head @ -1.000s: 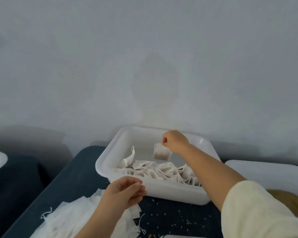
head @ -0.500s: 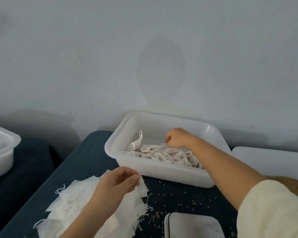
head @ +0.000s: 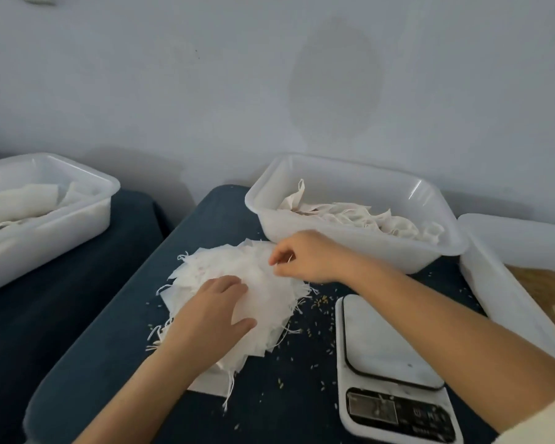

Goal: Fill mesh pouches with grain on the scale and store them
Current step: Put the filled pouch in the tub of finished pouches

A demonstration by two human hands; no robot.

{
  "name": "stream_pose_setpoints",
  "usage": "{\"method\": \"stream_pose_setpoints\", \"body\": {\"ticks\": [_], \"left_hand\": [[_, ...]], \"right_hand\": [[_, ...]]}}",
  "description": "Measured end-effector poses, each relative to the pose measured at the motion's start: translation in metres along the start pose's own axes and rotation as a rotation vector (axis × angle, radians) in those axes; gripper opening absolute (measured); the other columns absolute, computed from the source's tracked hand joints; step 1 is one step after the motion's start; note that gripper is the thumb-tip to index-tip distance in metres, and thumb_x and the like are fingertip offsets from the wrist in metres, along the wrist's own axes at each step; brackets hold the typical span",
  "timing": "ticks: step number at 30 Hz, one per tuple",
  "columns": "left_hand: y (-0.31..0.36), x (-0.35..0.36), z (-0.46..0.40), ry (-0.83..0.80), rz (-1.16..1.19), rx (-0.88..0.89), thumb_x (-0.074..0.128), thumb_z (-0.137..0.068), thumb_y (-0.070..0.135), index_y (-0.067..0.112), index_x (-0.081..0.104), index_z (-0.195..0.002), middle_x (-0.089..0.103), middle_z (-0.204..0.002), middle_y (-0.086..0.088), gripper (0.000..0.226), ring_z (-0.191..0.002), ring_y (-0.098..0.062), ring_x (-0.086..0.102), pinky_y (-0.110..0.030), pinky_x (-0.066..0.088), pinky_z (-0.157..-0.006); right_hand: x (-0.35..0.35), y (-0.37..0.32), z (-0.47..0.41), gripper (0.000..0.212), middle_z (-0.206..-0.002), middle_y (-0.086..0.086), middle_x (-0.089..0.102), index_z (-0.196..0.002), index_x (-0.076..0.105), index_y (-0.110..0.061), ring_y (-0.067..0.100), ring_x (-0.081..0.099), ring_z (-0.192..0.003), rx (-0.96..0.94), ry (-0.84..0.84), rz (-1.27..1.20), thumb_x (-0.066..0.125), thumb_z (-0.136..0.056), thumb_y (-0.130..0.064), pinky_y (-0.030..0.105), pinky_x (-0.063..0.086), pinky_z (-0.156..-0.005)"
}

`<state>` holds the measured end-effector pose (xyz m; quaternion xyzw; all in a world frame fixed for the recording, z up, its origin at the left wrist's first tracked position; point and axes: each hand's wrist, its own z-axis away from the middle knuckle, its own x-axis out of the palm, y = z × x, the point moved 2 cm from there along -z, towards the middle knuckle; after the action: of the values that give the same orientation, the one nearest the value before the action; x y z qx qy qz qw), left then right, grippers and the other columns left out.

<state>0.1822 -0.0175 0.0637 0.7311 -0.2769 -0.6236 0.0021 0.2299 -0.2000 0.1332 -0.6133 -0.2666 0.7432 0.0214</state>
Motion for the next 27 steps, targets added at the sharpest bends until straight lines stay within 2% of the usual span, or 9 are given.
{"method": "stream_pose_setpoints", "body": {"ticks": [4, 8, 10, 12, 14, 17, 19, 23, 27], "left_hand": [[-0.005, 0.004, 0.01, 0.048, 0.019, 0.025, 0.05, -0.094, 0.034, 0.02, 0.049, -0.133, 0.038, -0.144, 0.008, 0.041, -0.132, -0.01, 0.032, -0.018, 0.024, -0.103], [-0.006, 0.001, 0.011, 0.144, 0.106, -0.005, 0.048, -0.096, 0.018, 0.011, 0.062, -0.12, 0.055, -0.131, 0.001, 0.029, -0.12, -0.015, 0.049, -0.016, 0.03, -0.094], [-0.006, -0.001, 0.011, 0.18, 0.157, -0.027, 0.048, -0.095, 0.014, 0.009, 0.063, -0.117, 0.06, -0.123, 0.0, 0.027, -0.111, -0.017, 0.055, -0.015, 0.032, -0.086], [-0.006, -0.002, 0.01, 0.201, 0.185, -0.029, 0.046, -0.096, 0.014, 0.01, 0.062, -0.118, 0.061, -0.12, 0.001, 0.027, -0.107, -0.016, 0.056, -0.015, 0.034, -0.083], [-0.005, -0.002, 0.01, 0.222, 0.213, -0.03, 0.045, -0.096, 0.016, 0.011, 0.062, -0.118, 0.062, -0.117, 0.002, 0.028, -0.104, -0.016, 0.057, -0.018, 0.038, -0.083], [-0.002, -0.004, 0.012, 0.245, 0.26, -0.024, 0.044, -0.097, 0.015, 0.011, 0.064, -0.106, 0.065, -0.101, 0.001, 0.023, -0.088, -0.018, 0.059, -0.031, 0.045, -0.076], [0.001, -0.005, 0.014, 0.264, 0.275, 0.017, 0.045, -0.096, 0.014, 0.008, 0.063, -0.096, 0.063, -0.091, 0.0, 0.019, -0.077, -0.017, 0.057, -0.031, 0.043, -0.068], [0.003, -0.002, 0.02, 0.269, 0.264, 0.096, 0.048, -0.096, 0.015, 0.009, 0.066, -0.108, 0.065, -0.102, 0.002, 0.022, -0.088, -0.015, 0.061, -0.021, 0.045, -0.075], [0.002, 0.001, 0.023, 0.249, 0.272, 0.137, 0.054, -0.093, 0.013, 0.009, 0.066, -0.11, 0.065, -0.109, 0.001, 0.021, -0.096, -0.014, 0.061, -0.015, 0.041, -0.082]], "right_hand": [[0.034, -0.01, 0.006, 0.045, -0.117, -0.004, 0.062, -0.126, 0.059, -0.02, 0.01, 0.058, -0.1, 0.078, -0.123, -0.077, 0.069, -0.084, -0.035, 0.02, 0.043, -0.085], [0.043, -0.016, 0.007, 0.069, -0.128, -0.002, 0.053, -0.138, 0.046, -0.025, 0.011, 0.054, -0.103, 0.066, -0.093, -0.096, 0.074, -0.078, -0.043, 0.025, 0.044, -0.088], [0.043, -0.017, 0.007, 0.07, -0.134, -0.003, 0.044, -0.137, 0.047, -0.027, 0.012, 0.047, -0.116, 0.047, -0.045, -0.053, 0.073, -0.076, -0.049, 0.026, 0.039, -0.095], [0.041, -0.019, 0.009, 0.059, -0.135, -0.004, 0.039, -0.128, 0.056, -0.027, 0.01, 0.038, -0.125, 0.029, 0.029, -0.082, 0.073, -0.076, -0.049, 0.024, 0.031, -0.102], [0.04, -0.022, 0.01, 0.053, -0.13, -0.006, 0.043, -0.121, 0.061, -0.026, 0.006, 0.043, -0.118, 0.02, 0.062, -0.139, 0.073, -0.075, -0.051, 0.019, 0.031, -0.094], [0.041, -0.026, 0.011, 0.065, -0.117, -0.008, 0.055, -0.131, 0.051, -0.028, 0.003, 0.054, -0.099, 0.04, 0.018, -0.24, 0.07, -0.075, -0.056, 0.017, 0.042, -0.075], [0.043, -0.028, 0.009, 0.065, -0.108, -0.008, 0.059, -0.136, 0.044, -0.027, 0.004, 0.059, -0.095, 0.081, 0.019, -0.368, 0.066, -0.081, -0.053, 0.016, 0.046, -0.073], [0.045, -0.025, -0.002, 0.05, -0.104, -0.003, 0.062, -0.133, 0.047, -0.022, 0.011, 0.062, -0.09, 0.203, 0.136, -0.645, 0.065, -0.088, -0.034, 0.027, 0.054, -0.082], [0.05, -0.022, -0.008, 0.05, -0.1, -0.003, 0.062, -0.13, 0.053, -0.018, 0.009, 0.059, -0.088, 0.195, 0.1, -0.665, 0.069, -0.083, -0.012, 0.023, 0.051, -0.077]]}}
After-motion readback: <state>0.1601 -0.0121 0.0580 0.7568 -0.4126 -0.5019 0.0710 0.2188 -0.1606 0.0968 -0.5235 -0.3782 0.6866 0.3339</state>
